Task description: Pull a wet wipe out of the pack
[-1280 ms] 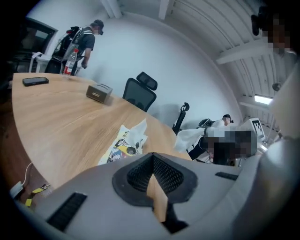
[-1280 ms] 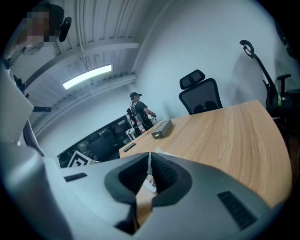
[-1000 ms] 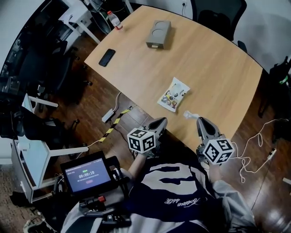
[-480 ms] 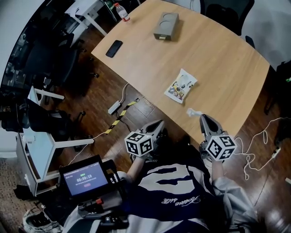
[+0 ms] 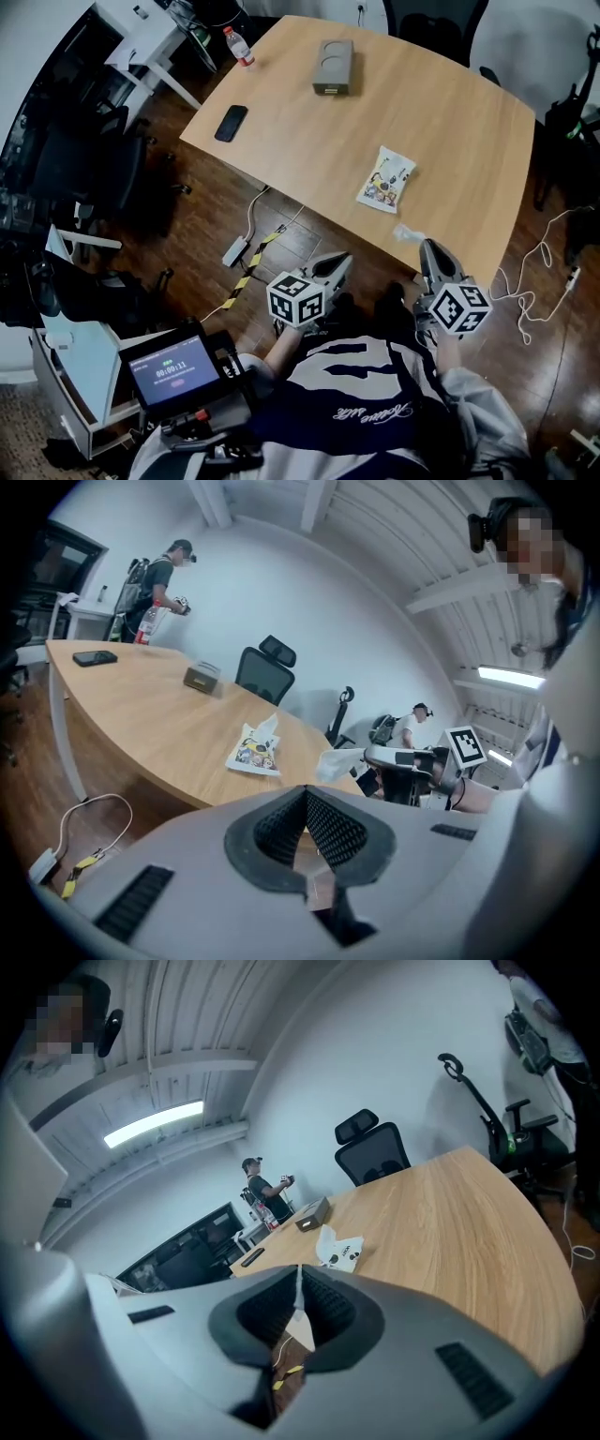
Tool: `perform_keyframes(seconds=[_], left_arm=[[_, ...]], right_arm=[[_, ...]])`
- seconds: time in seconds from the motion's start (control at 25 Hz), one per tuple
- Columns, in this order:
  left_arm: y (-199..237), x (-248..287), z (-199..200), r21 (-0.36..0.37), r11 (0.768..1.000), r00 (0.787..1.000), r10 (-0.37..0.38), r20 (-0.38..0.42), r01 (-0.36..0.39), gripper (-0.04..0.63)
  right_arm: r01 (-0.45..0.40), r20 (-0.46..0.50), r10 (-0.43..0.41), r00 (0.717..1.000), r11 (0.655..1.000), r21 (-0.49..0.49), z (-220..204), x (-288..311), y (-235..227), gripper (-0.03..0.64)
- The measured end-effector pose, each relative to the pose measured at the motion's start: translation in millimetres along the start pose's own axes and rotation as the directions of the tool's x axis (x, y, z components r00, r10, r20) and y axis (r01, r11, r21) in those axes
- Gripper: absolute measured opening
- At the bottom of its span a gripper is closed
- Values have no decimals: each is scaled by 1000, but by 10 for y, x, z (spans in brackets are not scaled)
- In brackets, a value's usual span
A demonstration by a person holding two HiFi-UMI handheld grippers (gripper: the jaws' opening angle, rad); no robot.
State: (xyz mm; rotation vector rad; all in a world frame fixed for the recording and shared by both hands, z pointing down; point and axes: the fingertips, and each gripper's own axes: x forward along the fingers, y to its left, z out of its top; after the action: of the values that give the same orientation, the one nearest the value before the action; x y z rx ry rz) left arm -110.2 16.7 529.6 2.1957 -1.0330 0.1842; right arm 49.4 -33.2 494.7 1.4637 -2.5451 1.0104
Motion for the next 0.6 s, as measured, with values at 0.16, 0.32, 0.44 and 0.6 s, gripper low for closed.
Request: perform_keyframes(seconds=[0.16, 0.32, 0.44, 0.6], left_arm=[[83, -175, -47, 40, 996, 995, -83, -48, 85, 3], [201, -320, -56, 29, 992, 991, -122, -55, 124, 3], [200, -314, -78, 14, 988, 986, -156, -52, 157, 3], [147, -263, -157, -12, 981, 979, -192, -62, 192, 3]], right_arm=[[67, 47, -69, 996, 997, 49, -179, -74, 196, 9], [115, 70, -120, 990, 991, 63, -293, -189, 394, 9], [162, 80, -166, 983, 985, 56, -348, -337, 428, 9], [220, 84, -224, 971, 974, 56, -421, -521, 405, 9]])
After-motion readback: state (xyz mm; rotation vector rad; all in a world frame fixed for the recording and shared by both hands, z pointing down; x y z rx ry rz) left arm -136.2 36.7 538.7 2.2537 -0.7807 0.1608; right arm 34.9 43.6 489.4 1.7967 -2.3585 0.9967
